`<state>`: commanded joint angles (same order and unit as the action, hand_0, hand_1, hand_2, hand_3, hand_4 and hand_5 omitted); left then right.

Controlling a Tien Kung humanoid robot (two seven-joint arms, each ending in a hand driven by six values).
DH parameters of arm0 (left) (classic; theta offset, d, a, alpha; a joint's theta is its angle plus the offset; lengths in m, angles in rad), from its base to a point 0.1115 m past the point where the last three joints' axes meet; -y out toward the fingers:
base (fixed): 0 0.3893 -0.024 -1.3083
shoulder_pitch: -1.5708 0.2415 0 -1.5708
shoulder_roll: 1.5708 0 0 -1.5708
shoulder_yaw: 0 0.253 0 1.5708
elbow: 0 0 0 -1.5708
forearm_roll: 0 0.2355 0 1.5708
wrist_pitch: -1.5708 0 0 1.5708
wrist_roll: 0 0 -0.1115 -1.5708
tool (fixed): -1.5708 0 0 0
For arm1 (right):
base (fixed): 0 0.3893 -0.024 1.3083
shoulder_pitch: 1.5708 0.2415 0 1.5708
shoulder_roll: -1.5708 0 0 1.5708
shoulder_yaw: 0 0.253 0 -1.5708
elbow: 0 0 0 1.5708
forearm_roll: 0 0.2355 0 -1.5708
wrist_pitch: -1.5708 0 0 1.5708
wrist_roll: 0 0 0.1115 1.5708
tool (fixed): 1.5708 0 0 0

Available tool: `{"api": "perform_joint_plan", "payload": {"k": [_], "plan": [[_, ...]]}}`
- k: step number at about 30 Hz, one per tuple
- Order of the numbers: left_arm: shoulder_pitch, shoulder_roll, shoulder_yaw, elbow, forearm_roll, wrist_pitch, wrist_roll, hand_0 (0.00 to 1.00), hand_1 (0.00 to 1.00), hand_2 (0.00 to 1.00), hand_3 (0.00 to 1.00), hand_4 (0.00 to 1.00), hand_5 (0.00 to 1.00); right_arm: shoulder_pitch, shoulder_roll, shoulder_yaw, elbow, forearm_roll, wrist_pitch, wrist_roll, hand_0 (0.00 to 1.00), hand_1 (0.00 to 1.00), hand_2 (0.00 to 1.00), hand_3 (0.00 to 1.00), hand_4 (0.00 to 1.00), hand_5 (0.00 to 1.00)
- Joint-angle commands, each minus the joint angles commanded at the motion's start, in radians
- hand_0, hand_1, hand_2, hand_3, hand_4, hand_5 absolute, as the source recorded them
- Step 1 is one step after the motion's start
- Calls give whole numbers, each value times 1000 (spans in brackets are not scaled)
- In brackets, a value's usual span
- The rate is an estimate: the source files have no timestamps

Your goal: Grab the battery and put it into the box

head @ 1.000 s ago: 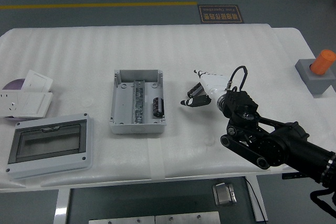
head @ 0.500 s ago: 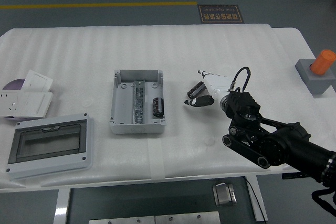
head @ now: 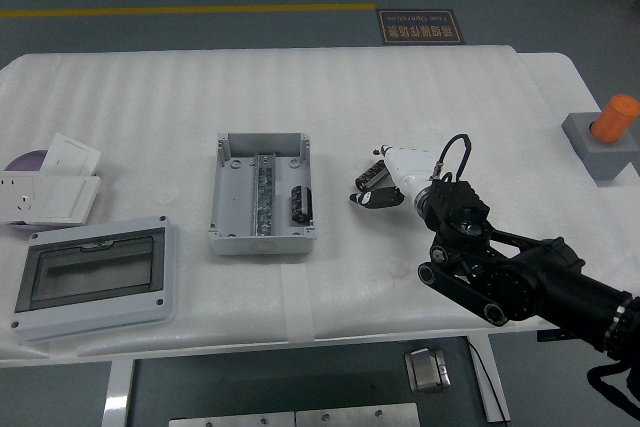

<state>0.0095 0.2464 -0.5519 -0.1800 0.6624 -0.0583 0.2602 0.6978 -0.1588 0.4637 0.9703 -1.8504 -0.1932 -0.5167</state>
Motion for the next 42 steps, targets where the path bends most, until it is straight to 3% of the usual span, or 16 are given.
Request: {"api": "perform_joint_plan", "payload": {"k": [18, 19, 24, 25, 42], "plan": [[-4, -3, -5, 0, 1, 13, -27, 655, 667, 537, 581, 613, 407, -3, 4, -10, -22, -9, -73, 18, 678, 653, 593, 757, 850, 576], [-4, -3, -3, 0, -1, 14, -29, 651, 667, 538, 585, 622, 413, -3, 4, -10, -23, -10, -75, 19, 661, 638, 576, 714, 786, 550], [-6, -2, -2, 0, -2, 14, -32, 651, 667, 538, 585, 622, 413, -2, 1, -18, -22, -8, -65, 22, 661, 638, 576, 714, 786, 550], [-6, -2, -3, 0, -1, 14, -32, 654, 667, 539, 589, 629, 411, -2, 1, -19, -22, -7, -63, 23, 633, 623, 550, 687, 741, 524], [-5, -2, -17, 0, 6, 24, -46, 650, 665, 540, 589, 630, 408, -7, -1, -45, -14, -4, -78, 32, 633, 622, 559, 688, 750, 525]]}}
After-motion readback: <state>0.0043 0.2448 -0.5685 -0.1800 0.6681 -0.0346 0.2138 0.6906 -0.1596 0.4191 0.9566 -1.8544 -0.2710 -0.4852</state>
